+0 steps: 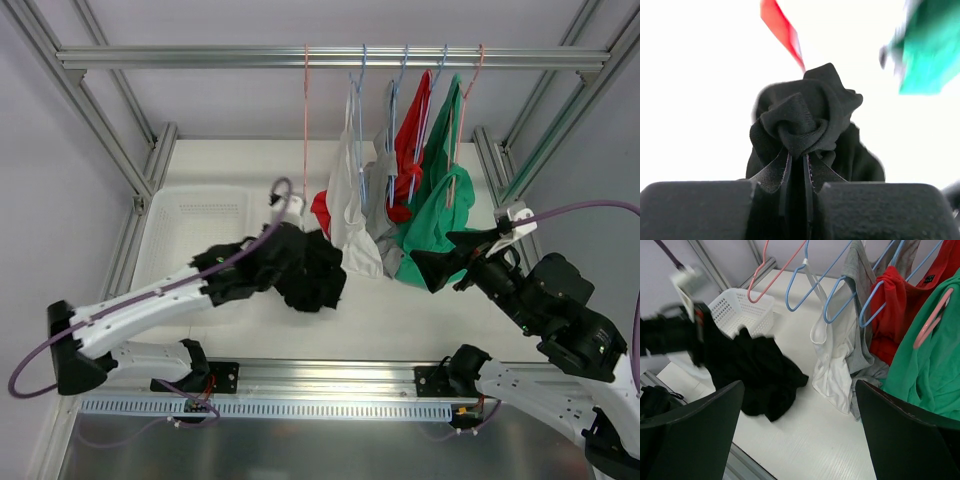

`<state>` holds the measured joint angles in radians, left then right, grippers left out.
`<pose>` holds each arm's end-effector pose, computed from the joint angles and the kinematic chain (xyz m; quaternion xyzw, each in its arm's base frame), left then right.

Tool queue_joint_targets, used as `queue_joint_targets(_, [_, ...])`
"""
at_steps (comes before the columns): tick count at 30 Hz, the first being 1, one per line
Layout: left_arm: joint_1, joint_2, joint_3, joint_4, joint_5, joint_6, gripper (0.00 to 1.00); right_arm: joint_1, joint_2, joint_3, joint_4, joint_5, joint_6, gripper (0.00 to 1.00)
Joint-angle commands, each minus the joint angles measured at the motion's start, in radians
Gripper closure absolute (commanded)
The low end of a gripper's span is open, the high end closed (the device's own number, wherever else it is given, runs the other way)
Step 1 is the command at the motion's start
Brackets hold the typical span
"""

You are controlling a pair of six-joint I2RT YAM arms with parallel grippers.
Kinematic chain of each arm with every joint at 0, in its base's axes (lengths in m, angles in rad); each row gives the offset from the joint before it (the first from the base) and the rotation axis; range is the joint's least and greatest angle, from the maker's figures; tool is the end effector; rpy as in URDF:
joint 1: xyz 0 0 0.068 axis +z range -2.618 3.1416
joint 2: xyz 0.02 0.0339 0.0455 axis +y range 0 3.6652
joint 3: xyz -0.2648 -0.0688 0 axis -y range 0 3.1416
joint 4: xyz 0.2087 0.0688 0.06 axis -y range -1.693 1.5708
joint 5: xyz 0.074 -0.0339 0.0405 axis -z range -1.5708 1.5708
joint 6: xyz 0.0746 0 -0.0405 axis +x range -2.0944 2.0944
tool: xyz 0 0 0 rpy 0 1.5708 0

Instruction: Remove the tank top from the hanger

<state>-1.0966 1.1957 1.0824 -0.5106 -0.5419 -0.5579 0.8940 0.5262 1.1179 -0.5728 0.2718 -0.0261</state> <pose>0.1480 -0.2040 0.3153 0.1106 0.8591 -0.1621 0.4727 0.0636 0.0472 0.4155 -0.2215 0.6647 0.2112 0.6815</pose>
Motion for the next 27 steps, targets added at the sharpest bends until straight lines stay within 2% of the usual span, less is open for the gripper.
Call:
queue_joint_targets(1, [0.14, -0.122, 0.088, -0.132, -0.105, 0.045, 1.0, -0.001, -0.015, 0.003, 0.04, -0.002, 0.0, 0.0])
queue_joint_targets(4, [0.289, -0.176, 0.166, -0.17, -0.084, 0.098, 1.0, 0.0, -0.015, 0.008, 0.041, -0.005, 0.0, 0.01])
queue_joint_targets(7, [0.392, -0.185, 0.253, -0.186, -0.069, 0.145, 1.0, 0.0, -0.011, 0.016, 0.042, -0.002, -0.001, 0.0])
queue_joint_targets(10, [0.558, -0.156, 0.312, -0.201, -0.011, 0.15, 1.0, 0.0, 0.0, 0.016, 0.047, 0.0, -0.003, 0.0])
queue_joint_targets(11, [0.648, -0.142, 0.318, -0.206, 0.028, 0.124, 1.0, -0.001, 0.009, 0.016, 0.05, 0.003, -0.006, 0.01])
queue_joint_targets(15, [0.818, -0.125, 0.283, -0.21, 0.079, 0.052, 1.0, 0.0, 0.04, 0.014, 0.053, 0.0, -0.011, 0.01])
queue_joint_targets(18, [0.898, -0.096, 0.241, -0.209, 0.063, 0.021, 1.0, 0.0, 0.061, 0.013, 0.059, -0.012, -0.014, 0.01])
queue_joint_targets(23, [1.038, -0.026, 0.189, -0.201, 0.114, -0.025, 1.0, -0.001, 0.103, 0.01, 0.071, -0.031, -0.018, 0.01])
queue_joint_targets(27, [1.202, 0.005, 0.215, -0.197, 0.229, -0.045, 1.0, -0.001, 0.141, 0.011, 0.079, -0.04, -0.02, 0.01])
